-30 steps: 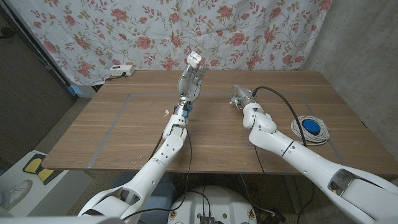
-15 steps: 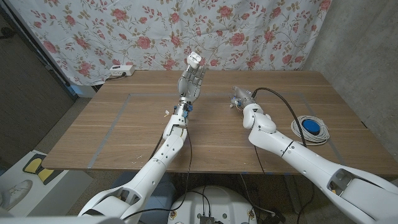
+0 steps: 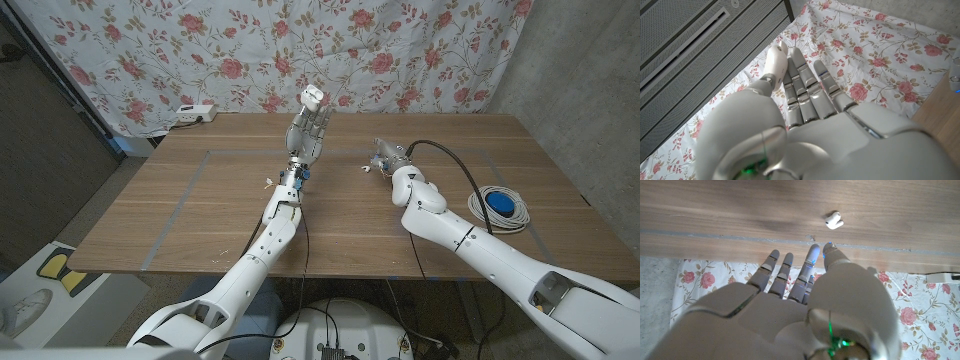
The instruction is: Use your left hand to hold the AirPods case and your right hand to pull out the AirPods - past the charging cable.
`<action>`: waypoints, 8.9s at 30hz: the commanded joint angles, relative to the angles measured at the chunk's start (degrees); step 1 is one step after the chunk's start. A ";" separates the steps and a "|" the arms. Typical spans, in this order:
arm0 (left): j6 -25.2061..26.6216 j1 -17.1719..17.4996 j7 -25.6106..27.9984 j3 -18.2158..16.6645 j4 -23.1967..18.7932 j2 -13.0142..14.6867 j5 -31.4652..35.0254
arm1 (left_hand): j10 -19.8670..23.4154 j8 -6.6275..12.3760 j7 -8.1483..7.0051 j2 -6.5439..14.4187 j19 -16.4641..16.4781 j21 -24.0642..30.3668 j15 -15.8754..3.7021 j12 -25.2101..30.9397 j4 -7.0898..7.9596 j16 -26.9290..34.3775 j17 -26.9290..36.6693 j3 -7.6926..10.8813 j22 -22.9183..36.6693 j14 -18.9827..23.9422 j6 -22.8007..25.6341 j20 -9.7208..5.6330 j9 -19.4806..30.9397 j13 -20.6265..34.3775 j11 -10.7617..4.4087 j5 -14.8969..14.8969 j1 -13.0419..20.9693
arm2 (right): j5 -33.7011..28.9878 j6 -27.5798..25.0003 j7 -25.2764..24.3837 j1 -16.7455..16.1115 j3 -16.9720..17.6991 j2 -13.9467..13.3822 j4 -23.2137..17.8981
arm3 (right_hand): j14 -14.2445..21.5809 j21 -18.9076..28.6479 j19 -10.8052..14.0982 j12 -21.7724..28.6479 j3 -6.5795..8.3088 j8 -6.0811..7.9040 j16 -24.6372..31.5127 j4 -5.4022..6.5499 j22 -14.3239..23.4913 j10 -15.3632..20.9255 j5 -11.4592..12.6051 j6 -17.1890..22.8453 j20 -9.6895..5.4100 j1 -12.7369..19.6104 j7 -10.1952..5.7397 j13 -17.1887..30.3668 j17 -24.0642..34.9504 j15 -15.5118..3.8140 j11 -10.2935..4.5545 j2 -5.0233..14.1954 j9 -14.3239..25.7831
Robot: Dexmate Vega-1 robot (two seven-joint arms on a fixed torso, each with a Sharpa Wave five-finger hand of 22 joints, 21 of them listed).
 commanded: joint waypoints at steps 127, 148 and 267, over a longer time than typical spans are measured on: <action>6.21 -1.45 -3.64 -2.39 7.28 -2.97 -5.01 | 2.31 5.92 -3.99 0.72 -1.33 3.54 -0.48 6.42 -7.59 3.38 5.30 -1.93 0.51 2.98 0.82 -0.28 15.63 9.07 -3.62 0.39 8.91 | 26.25 7.24 -1.21 -6.67 18.28 -10.21 -32.29 | -1.17 0.04 -2.08 -3.45 -2.02 -0.08 -0.92 2.81 0.17 -2.42 0.40 -2.88 2.28 -7.84 0.29 -5.69 0.41 -4.16 2.27 -0.08 0.12; 6.73 -4.35 -11.72 -3.11 13.41 -3.89 -5.03 | 1.77 6.22 -4.36 0.71 -1.71 4.20 -0.38 7.13 -7.25 3.27 6.89 -2.54 0.48 2.47 0.43 -0.14 15.54 9.23 -3.69 0.32 9.48 | 25.23 2.97 3.51 2.44 11.62 -7.19 -30.84 | -1.28 0.06 -2.50 -3.96 -1.59 0.06 -1.20 1.46 0.18 -3.15 0.54 -3.36 2.70 -7.02 0.97 -6.20 0.18 -2.95 4.05 -0.16 0.06; 0.10 -5.20 -3.84 2.42 10.40 0.18 6.83 | 1.35 7.06 -3.76 0.36 -3.09 6.82 -0.38 9.32 -6.95 1.88 11.17 -3.09 0.21 2.53 1.32 0.13 12.27 7.64 -3.03 0.23 10.56 | 2.69 0.09 11.38 9.54 -1.06 -4.41 -28.04 | -3.37 0.23 -5.19 -11.53 -0.61 0.17 -1.72 -2.13 0.01 -1.66 2.17 -9.91 3.24 -4.27 2.69 -12.60 -2.78 -0.35 8.43 -0.99 -0.07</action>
